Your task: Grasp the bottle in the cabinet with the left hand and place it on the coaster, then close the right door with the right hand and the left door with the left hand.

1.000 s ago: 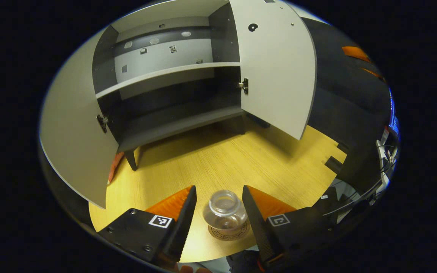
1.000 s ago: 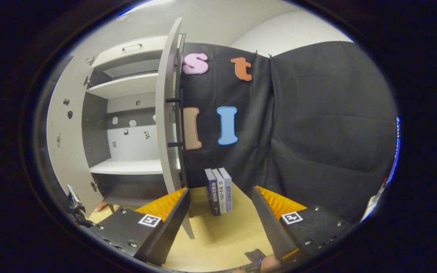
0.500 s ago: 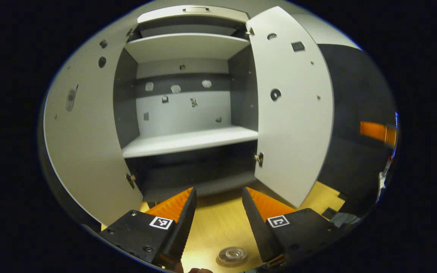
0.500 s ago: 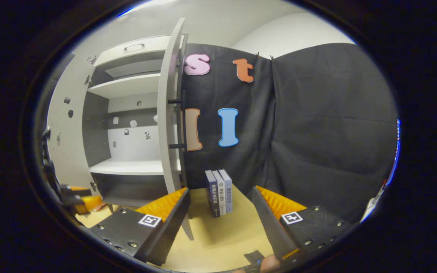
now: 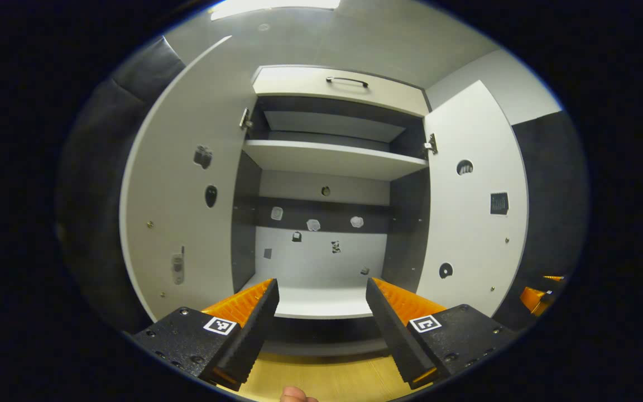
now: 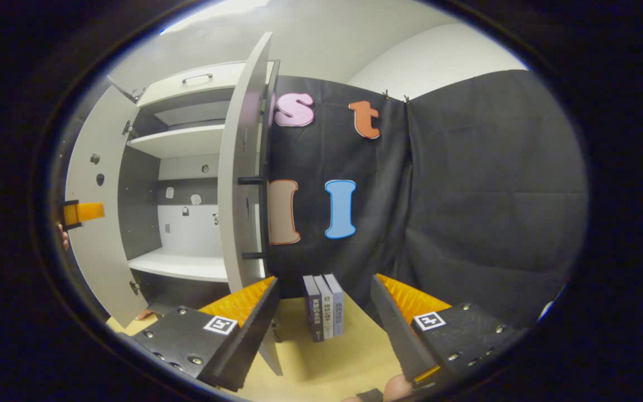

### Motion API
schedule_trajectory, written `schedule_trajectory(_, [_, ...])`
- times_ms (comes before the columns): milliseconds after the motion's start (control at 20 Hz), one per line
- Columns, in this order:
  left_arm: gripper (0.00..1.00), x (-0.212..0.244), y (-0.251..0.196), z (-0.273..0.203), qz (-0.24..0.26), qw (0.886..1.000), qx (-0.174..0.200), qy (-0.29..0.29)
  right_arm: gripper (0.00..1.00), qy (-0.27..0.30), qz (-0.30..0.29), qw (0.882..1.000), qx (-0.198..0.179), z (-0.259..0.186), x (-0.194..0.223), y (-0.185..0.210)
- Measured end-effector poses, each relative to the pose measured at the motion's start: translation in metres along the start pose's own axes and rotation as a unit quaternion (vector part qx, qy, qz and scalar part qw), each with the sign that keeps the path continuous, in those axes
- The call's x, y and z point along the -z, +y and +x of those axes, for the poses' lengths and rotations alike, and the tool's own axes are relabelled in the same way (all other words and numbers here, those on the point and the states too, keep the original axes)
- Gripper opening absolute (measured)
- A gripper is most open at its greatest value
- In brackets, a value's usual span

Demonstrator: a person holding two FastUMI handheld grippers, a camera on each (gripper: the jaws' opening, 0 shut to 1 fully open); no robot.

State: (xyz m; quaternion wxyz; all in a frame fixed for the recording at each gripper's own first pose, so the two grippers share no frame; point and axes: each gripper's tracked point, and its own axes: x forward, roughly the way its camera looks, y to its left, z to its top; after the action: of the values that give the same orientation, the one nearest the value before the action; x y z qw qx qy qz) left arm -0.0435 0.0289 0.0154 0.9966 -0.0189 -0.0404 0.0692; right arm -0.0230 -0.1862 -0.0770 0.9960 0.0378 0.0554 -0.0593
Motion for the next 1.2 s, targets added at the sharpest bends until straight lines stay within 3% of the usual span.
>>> schedule_trajectory(250, [0.95, -0.005, 0.054, -0.033, 0.006, 0.997, -0.08, -0.012, 0.99, -0.028, -0.008, 0.999, -0.038, 0.028, -0.025, 0.026])
schedule_trajectory(300, [0.95, -0.001, 0.063, -0.039, 0.007, 0.996, -0.094, -0.006, 0.94, -0.033, -0.01, 0.998, -0.046, 0.031, -0.029, 0.032])
schedule_trajectory(350, [0.98, 0.005, 0.071, -0.043, 0.006, 0.994, -0.106, 0.002, 1.0, -0.035, -0.014, 0.998, -0.045, 0.033, -0.03, 0.035])
schedule_trajectory(550, [0.96, 0.019, 0.099, -0.057, -0.002, 0.989, -0.146, 0.019, 0.98, -0.02, -0.017, 0.997, -0.071, 0.035, -0.028, 0.043])
schedule_trajectory(600, [0.92, 0.02, 0.104, -0.061, 0.001, 0.988, -0.154, 0.021, 0.98, -0.015, -0.014, 0.997, -0.079, 0.035, -0.027, 0.046])
schedule_trajectory(700, [0.97, 0.02, 0.114, -0.068, 0.008, 0.985, -0.168, 0.02, 0.98, -0.016, -0.015, 0.995, -0.093, 0.033, -0.029, 0.057])
schedule_trajectory(750, [0.92, 0.019, 0.117, -0.071, 0.009, 0.985, -0.172, 0.019, 1.0, -0.014, -0.014, 0.995, -0.102, 0.032, -0.028, 0.066])
schedule_trajectory(800, [0.96, 0.019, 0.117, -0.072, 0.01, 0.984, -0.174, 0.02, 0.98, -0.013, -0.012, 0.993, -0.113, 0.031, -0.028, 0.076])
schedule_trajectory(1150, [0.97, 0.027, 0.129, -0.073, 0.034, 0.979, -0.2, 0.021, 0.98, -0.004, -0.01, 0.984, -0.177, 0.033, -0.024, 0.139])
schedule_trajectory(1200, [0.93, 0.029, 0.131, -0.073, 0.037, 0.978, -0.205, 0.021, 0.98, -0.003, -0.009, 0.983, -0.182, 0.034, -0.023, 0.143])
